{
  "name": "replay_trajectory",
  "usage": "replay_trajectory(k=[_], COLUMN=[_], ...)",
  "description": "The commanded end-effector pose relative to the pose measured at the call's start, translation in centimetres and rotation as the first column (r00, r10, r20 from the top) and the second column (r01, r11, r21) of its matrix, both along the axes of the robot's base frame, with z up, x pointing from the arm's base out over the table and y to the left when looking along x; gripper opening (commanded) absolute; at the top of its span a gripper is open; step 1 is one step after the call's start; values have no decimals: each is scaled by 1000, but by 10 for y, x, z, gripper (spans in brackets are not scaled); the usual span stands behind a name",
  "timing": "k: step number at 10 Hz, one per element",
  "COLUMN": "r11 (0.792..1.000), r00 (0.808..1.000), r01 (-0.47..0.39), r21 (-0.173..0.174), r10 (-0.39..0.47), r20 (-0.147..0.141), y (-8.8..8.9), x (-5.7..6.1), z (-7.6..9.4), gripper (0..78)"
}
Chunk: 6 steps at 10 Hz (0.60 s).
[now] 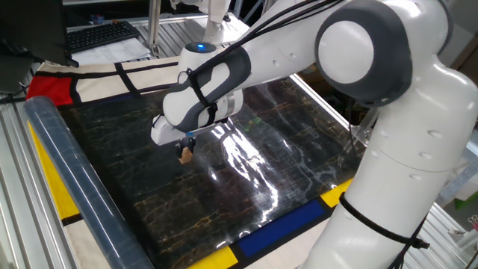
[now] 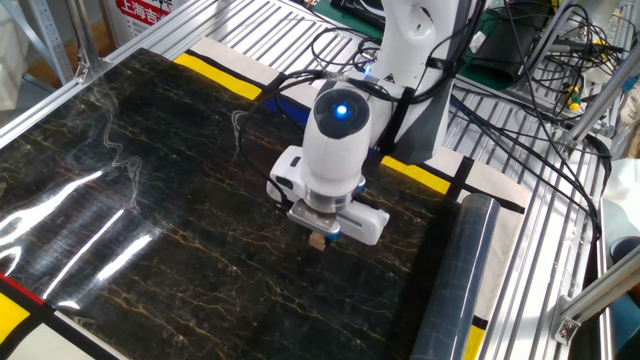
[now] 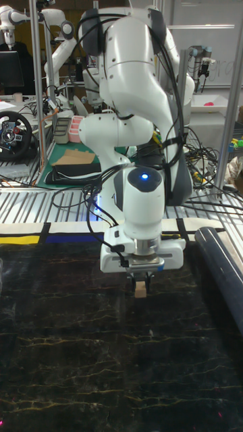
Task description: Hold a small block with the gripper and sweep it from left to right on the table
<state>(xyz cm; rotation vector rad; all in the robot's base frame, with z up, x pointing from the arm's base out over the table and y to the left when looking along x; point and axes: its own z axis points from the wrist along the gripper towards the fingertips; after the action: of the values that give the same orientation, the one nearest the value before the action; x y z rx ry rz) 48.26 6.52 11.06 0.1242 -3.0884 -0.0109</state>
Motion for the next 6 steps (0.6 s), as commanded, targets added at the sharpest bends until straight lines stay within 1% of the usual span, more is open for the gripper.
replay_trajectory(k=[1, 4, 6], r11=[1000, 1000, 1000], r00=[1000, 1000, 1000], r01=[2, -11, -18], r21=[2, -3, -2], r10=[-2, 11, 18], r20=[6, 8, 23], y=[6, 7, 8], x=[1, -2, -4], z=[-28, -32, -32], gripper=[12, 12, 12])
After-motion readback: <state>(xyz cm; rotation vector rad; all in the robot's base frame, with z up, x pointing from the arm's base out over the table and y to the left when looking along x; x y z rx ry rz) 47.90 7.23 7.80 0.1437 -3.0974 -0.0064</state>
